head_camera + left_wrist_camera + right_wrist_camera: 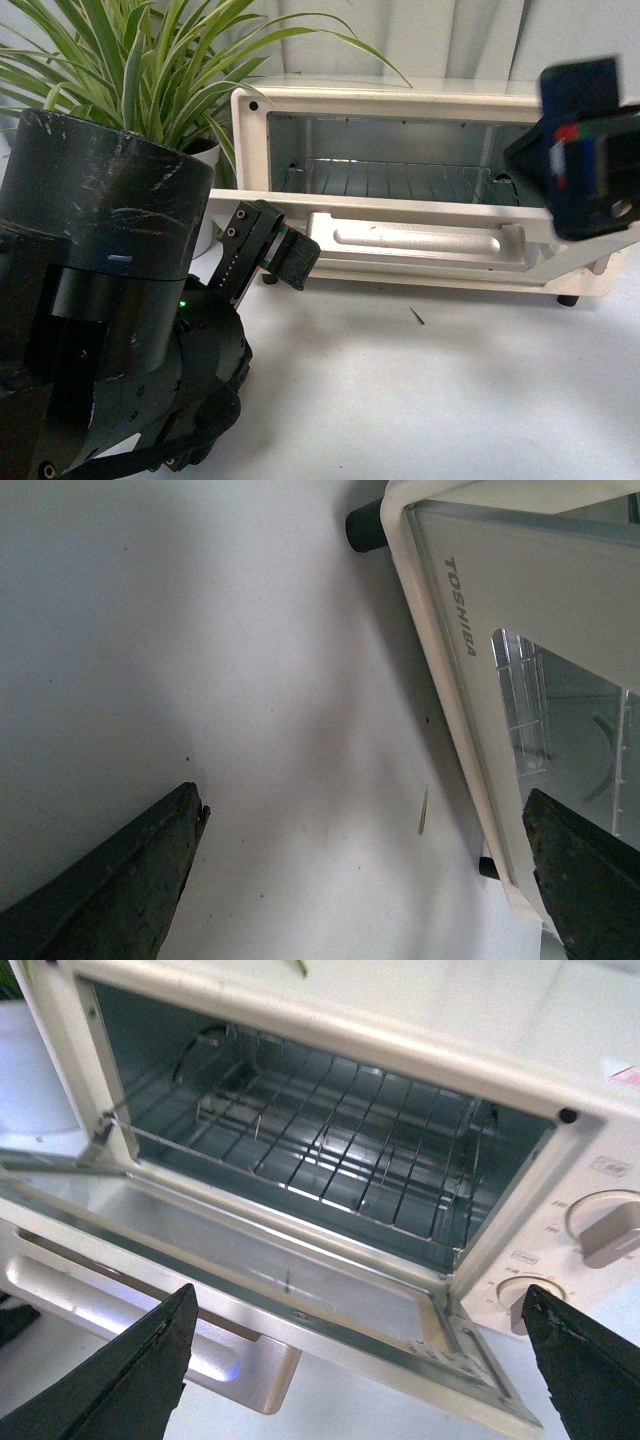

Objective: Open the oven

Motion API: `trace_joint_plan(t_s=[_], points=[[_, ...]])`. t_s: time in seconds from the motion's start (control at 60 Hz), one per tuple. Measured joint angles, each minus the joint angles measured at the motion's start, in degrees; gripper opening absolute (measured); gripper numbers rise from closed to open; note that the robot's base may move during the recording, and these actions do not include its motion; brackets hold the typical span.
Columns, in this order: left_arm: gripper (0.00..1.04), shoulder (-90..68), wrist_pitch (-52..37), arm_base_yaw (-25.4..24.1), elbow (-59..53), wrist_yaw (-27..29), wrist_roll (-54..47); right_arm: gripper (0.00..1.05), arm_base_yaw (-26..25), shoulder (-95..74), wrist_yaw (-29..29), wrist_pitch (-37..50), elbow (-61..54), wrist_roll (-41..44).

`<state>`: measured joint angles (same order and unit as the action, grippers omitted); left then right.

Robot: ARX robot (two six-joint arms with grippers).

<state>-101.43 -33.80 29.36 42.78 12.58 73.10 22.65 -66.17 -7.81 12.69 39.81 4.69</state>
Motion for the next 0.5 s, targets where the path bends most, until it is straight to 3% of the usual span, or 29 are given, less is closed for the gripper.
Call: trace_joint_plan(t_s=[0.5], points=[[0.98, 1.6, 0.85, -0.13, -2.1, 0.98, -4.09, 0.95, -4.33, 13.11, 2.12, 0.09, -7.45, -7.58]])
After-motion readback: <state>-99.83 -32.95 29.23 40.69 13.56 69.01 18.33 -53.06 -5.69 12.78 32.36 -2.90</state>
